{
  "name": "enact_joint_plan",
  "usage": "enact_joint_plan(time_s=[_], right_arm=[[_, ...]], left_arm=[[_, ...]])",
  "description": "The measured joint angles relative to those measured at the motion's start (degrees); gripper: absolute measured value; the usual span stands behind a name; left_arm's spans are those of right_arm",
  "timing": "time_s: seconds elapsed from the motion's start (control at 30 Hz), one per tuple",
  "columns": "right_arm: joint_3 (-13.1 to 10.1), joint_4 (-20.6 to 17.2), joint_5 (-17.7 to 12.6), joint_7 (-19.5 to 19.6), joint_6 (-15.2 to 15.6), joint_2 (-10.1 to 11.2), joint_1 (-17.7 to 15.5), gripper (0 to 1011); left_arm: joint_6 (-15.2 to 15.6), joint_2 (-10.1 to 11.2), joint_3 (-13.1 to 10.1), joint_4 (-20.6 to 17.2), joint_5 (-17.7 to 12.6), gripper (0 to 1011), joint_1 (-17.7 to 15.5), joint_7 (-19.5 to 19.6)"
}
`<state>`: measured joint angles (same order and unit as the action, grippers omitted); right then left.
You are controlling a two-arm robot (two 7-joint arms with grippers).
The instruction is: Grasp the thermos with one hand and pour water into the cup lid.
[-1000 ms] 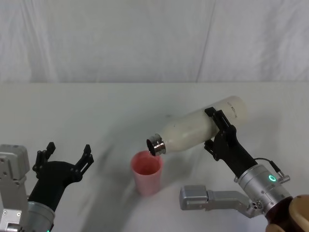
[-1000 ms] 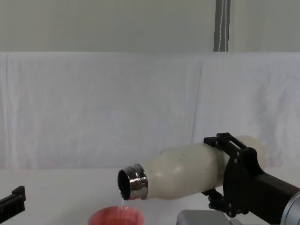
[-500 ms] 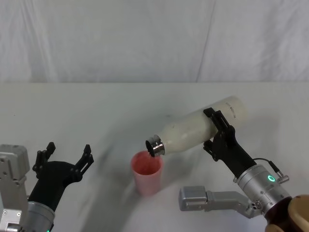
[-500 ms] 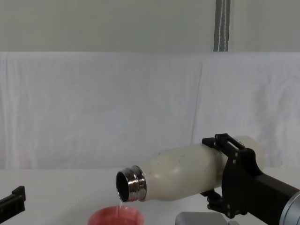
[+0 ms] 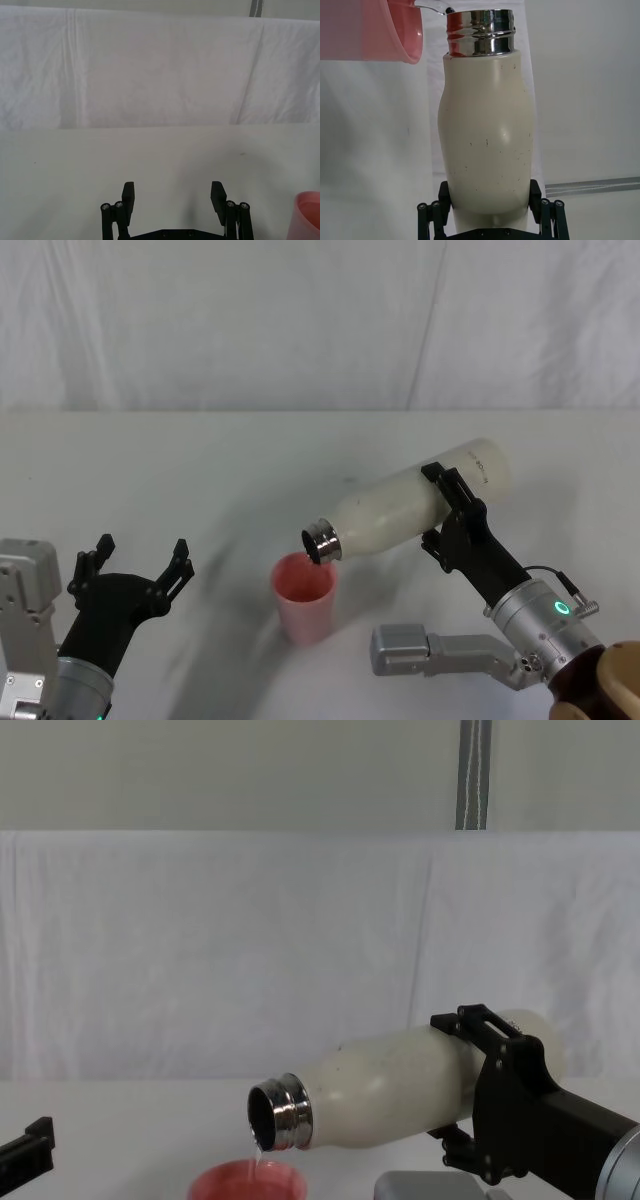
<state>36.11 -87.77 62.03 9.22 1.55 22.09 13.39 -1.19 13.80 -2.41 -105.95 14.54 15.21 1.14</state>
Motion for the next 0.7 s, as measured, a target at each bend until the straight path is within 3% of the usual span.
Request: enact_joint_plan(time_s=[0.7], right_arm=[[0.0,0.4,-0.5,-0.2,-0.3,-0.1,0.3,950]], left_arm=[[0.0,0.0,0.0,0.0,0.0,1001,0.0,0.0]])
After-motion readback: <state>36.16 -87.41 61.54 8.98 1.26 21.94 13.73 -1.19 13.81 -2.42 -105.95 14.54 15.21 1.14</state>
